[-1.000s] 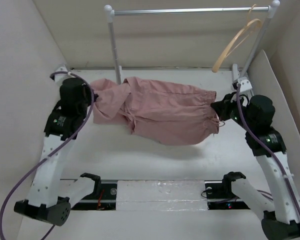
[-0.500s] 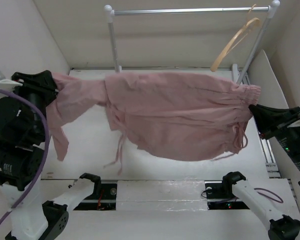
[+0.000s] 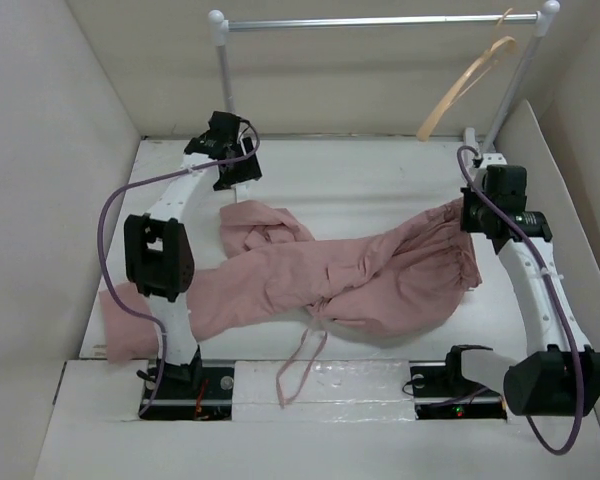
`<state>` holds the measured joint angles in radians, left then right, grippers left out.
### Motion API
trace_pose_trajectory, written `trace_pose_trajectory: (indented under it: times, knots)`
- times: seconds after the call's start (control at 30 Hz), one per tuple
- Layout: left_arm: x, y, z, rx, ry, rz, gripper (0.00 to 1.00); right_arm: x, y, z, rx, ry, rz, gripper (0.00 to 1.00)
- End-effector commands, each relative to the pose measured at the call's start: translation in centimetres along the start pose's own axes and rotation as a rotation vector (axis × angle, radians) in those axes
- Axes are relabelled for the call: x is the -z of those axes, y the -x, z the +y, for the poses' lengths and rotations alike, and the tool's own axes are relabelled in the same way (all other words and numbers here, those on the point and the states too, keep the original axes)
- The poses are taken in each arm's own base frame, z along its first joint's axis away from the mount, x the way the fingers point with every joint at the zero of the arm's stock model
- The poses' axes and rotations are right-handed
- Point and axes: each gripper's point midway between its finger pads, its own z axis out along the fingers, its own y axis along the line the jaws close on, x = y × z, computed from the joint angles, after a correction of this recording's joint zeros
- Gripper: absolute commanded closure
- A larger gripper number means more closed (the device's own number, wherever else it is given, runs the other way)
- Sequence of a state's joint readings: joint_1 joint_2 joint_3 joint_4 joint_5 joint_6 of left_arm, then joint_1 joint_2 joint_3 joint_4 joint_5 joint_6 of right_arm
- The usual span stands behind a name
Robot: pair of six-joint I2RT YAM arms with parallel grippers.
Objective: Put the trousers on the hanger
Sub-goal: Flatten out the trousers at the center of the board.
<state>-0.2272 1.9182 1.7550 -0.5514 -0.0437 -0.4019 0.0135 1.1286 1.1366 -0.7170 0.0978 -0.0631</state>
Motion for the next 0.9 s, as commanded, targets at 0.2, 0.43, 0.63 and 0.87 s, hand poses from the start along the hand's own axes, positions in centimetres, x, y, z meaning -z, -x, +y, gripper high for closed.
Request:
trace_pose_trajectory:
  times: [0.2,0.43,0.63,0.87]
  knots:
    - [11.0,-6.2,6.9,0.213,0.091,-0.134,0.34,0.7,5.3,-6.0,-0.216,-0.146,-0.198,1.0]
    - [14.5,-15.7,7.5,0.266,-0.014,-0.002,0.42,-0.2,7.1,-4.7,-0.204,-0.044,-0.221,1.0]
    - [12.5,-21.5,6.1,0.19,-0.091,0.178,0.47,-4.5,4.6,-8.5,-0.304,-0.09,-0.097,1.0]
    - [14.6,-25.5,-1.2,-0.205,-0.189,0.253,0.38,-3.6,5.8,-5.9,-0.286,0.055,-0.156,0.39]
